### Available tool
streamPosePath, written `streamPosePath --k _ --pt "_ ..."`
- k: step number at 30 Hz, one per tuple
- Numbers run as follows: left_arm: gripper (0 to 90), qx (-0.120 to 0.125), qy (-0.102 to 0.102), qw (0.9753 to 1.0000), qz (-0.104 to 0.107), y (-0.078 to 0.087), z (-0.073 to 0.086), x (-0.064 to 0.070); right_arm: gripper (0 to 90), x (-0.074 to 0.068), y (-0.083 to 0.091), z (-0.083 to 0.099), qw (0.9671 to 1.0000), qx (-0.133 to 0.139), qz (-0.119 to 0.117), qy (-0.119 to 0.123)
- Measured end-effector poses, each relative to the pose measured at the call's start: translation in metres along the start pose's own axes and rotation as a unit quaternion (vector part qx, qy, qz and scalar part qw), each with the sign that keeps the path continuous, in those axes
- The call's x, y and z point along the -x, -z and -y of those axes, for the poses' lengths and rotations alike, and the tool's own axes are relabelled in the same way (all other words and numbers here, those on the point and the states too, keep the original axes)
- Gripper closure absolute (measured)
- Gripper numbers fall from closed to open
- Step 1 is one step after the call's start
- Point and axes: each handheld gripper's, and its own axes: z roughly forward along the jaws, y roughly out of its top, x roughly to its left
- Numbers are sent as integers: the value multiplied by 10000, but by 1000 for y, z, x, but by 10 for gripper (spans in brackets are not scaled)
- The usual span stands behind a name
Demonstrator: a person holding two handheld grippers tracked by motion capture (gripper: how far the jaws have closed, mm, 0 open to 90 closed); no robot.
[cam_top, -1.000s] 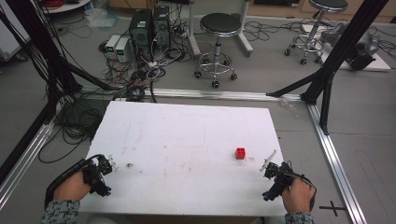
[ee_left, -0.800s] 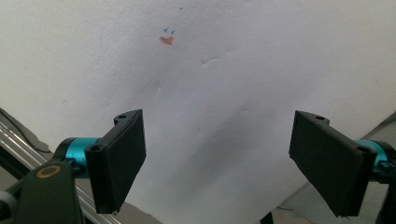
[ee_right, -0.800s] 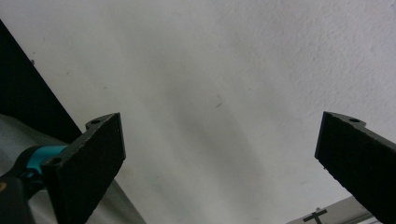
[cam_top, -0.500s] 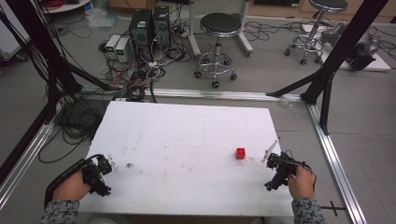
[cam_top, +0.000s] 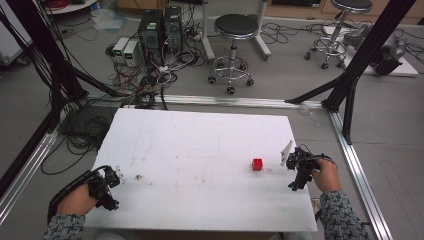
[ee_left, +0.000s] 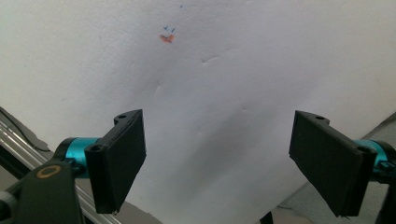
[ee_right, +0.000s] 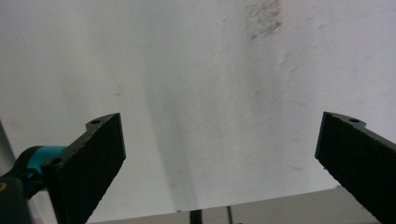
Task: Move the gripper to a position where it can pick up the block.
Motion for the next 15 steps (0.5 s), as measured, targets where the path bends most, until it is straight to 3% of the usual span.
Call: streamPosePath --k 11,15 --pt "190 -4 20 10000 -7 0 1 -1 8 26 27 -22 9993 83 152 316" --pt "190 -3 30 10000 -6 0 1 -1 8 34 34 -38 9986 134 173 486"
